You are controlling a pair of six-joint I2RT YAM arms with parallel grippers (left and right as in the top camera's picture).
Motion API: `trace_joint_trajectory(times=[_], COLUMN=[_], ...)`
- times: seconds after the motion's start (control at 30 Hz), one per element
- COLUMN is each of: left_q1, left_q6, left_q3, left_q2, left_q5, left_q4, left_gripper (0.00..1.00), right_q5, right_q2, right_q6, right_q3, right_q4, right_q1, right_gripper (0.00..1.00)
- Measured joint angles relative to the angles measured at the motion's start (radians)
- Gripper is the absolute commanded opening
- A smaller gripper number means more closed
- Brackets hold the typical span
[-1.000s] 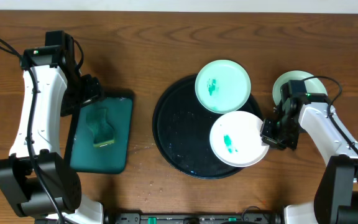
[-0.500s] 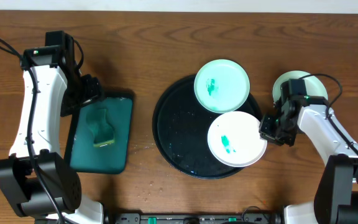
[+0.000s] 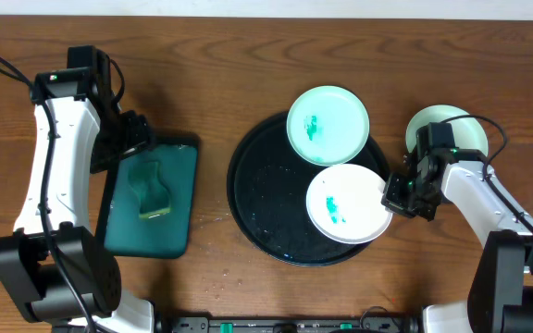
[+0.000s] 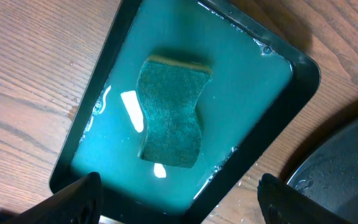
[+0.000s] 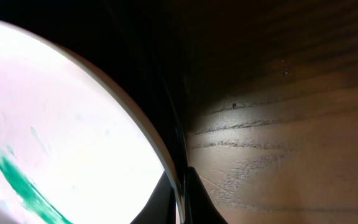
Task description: Clean dirty plates on tray and stack at the side
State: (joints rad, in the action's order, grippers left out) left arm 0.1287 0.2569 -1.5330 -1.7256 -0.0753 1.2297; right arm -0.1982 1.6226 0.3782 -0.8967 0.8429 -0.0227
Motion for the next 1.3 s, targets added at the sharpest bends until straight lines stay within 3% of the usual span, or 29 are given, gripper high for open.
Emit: trace_joint_trajectory(times=[0.27, 0.33, 0.43, 0.57, 0.63, 0.7, 0.9, 1.17, 1.3], left_q1=[0.000, 0.000, 0.000, 0.000, 0.000, 0.000, 0.000, 0.000, 0.000], left_q6=[0.000, 0.000, 0.000, -0.008, -0.004, -0.008, -0.015, -0.021, -0.021], left_q3=[0.000, 0.000, 0.000, 0.008, 0.027, 0.064, 0.218, 0.355, 0.401], left_q2=[0.000, 0.000, 0.000, 0.000, 0.000, 0.000, -0.002, -0.003, -0.004], left_q5=[0.000, 0.000, 0.000, 0.000, -0.001, 0.000, 0.000, 0.000, 0.000], left_q4=[-0.001, -0.002, -0.004, -0.018, -0.042, -0.076, -0.195, -0.334, -0.389], left_gripper=[0.79, 0.75, 0.60, 0.50, 0.36, 0.30, 0.31, 0.45, 0.46], right_q5=[-0.003, -0.017, -0.033, -0.036, -0.035, -0.035, -0.035, -0.035, -0.035], right_q2=[-0.006, -0.005, -0.005, -0.005, -0.005, -0.004, -0.004, -0.004, -0.004], right_q6=[-0.053, -0.055, -0.048, -0.022, -0.014, -0.007, -0.002, 0.001, 0.001], right_q3=[0.004, 0.008, 0.010, 0.011, 0.011, 0.011, 0.013, 0.014, 0.014], right_q4=[-0.032, -0.062, -0.119, -0.167, -0.186, -0.201, -0.220, -0.220, -0.220], right_q1=[0.117, 0.178, 0.245, 0.270, 0.271, 0.270, 0.270, 0.270, 0.270], right_gripper=[0.02, 0.02, 0.01, 0.01, 0.01, 0.01, 0.01, 0.01, 0.01])
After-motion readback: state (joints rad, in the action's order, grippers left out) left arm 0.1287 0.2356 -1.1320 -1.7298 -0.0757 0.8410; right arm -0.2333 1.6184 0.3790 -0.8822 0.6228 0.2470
